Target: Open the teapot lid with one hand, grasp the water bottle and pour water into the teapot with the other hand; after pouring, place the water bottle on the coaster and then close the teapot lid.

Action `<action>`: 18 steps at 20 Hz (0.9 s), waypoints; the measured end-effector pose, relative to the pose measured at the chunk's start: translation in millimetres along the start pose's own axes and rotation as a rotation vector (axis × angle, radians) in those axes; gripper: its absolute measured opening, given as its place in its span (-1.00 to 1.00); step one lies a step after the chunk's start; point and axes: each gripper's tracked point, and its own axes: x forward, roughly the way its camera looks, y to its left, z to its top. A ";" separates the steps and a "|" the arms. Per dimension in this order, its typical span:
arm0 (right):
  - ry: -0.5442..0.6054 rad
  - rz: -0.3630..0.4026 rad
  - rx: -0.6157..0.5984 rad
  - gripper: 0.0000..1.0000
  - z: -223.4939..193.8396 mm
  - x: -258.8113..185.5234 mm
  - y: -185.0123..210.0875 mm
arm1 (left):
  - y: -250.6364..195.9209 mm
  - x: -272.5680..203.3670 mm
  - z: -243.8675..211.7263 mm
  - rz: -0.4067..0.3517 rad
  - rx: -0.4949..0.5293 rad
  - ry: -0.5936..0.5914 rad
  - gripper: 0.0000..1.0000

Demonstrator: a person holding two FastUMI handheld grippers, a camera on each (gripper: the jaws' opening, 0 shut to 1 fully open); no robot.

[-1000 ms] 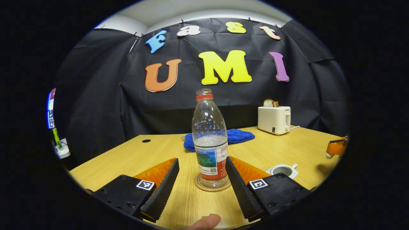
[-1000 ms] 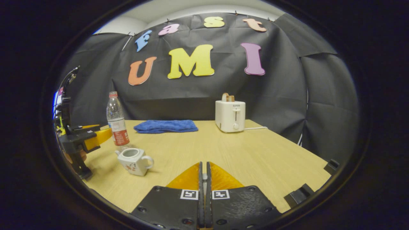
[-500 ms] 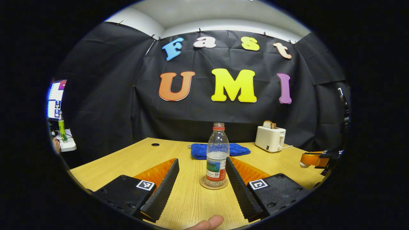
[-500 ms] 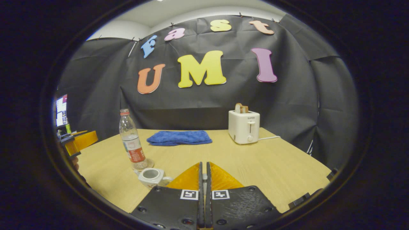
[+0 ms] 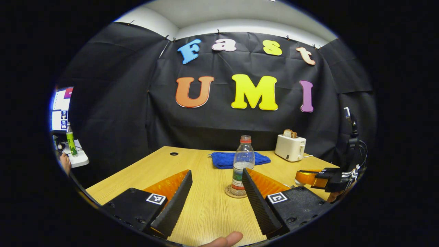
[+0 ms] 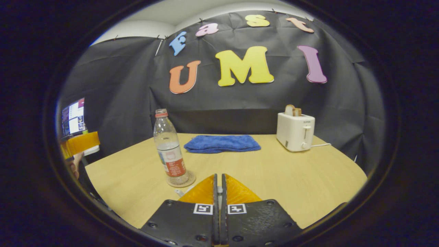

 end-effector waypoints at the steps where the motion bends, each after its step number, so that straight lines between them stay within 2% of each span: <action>1: 0.005 0.004 -0.009 -0.98 -1.0 4.7 5.8 | -5.2 -2.1 -2.5 -0.030 -0.009 0.013 0.83; 2: 0.010 0.004 -0.017 -0.98 -2.2 9.8 11.4 | -8.7 -1.7 -5.8 -0.048 -0.006 0.028 0.84; 3: 0.008 -0.003 -0.016 -0.98 -2.2 13.3 13.8 | -5.5 -2.1 -5.4 -0.042 0.004 0.028 0.89; 7: 0.021 0.016 -0.015 -0.98 -7.5 23.8 31.7 | 5.6 -2.7 -5.7 -0.017 0.022 0.040 0.89; 8: 0.025 0.016 -0.018 -0.91 -9.1 25.4 32.5 | 8.8 -2.6 -5.9 -0.009 0.021 0.040 0.89; 13: 0.023 -0.014 -0.030 -0.92 -8.3 29.1 25.3 | 12.3 -0.8 -10.6 -0.003 0.013 0.058 0.89; 18: 0.019 0.004 -0.036 -0.90 -7.8 26.3 29.0 | 5.9 -0.6 -14.0 -0.021 0.020 0.070 0.89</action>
